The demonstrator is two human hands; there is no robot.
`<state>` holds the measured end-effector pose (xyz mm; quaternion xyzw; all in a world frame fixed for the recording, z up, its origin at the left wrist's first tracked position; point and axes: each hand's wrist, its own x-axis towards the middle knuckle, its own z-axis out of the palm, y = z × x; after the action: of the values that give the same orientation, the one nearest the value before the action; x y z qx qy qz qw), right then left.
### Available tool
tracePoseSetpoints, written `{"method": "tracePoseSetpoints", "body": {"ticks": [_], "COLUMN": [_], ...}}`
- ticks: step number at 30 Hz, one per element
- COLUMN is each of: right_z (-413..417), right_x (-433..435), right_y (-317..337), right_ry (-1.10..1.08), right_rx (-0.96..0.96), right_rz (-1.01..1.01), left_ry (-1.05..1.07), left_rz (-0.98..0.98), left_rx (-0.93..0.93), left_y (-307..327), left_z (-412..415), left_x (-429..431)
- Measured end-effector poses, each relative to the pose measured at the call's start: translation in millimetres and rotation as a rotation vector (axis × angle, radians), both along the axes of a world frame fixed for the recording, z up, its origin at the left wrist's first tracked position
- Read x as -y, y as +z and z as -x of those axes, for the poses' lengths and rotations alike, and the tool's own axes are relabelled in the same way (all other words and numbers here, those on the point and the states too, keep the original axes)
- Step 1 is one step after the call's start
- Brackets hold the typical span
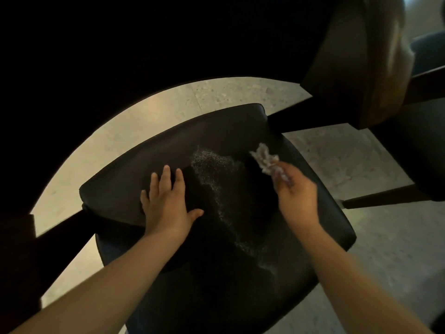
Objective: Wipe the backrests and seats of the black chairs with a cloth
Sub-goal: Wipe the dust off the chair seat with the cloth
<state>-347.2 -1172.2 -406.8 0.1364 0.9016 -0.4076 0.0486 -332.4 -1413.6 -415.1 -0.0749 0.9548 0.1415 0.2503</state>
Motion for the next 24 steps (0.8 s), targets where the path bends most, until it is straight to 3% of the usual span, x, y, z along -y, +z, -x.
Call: {"method": "tracePoseSetpoints", "body": {"ticks": [3, 7, 14, 16, 19, 24], "right_z": [26, 26, -40, -31, -3, 6], "right_x": [-25, -16, 31, 18, -20, -23], "right_y": [-3, -17, -2, 10, 12, -12], "right_ry": [-0.105, -0.177, 0.064, 0.012, -0.079, -0.22], "right_rx": [-0.028, 0.14, 0.05, 0.026, -0.043, 0.084], "right_rz": [-0.058, -0.083, 0.052, 0.1, -0.02, -0.027], "left_ry": [-0.038, -0.081, -0.11, -0.112, -0.108, -0.096], "left_rz": [-0.051, -0.001, 0.043, 0.053, 0.06, 0.053], "left_rx": [0.091, 0.12, 0.103, 0.105, 0.101, 0.097], "left_y": [4, -4, -10, -11, -13, -15], "left_z": [-12, -18, -20, -20, -21, -22], "left_x": [-10, -12, -14, -14, -16, -15]}}
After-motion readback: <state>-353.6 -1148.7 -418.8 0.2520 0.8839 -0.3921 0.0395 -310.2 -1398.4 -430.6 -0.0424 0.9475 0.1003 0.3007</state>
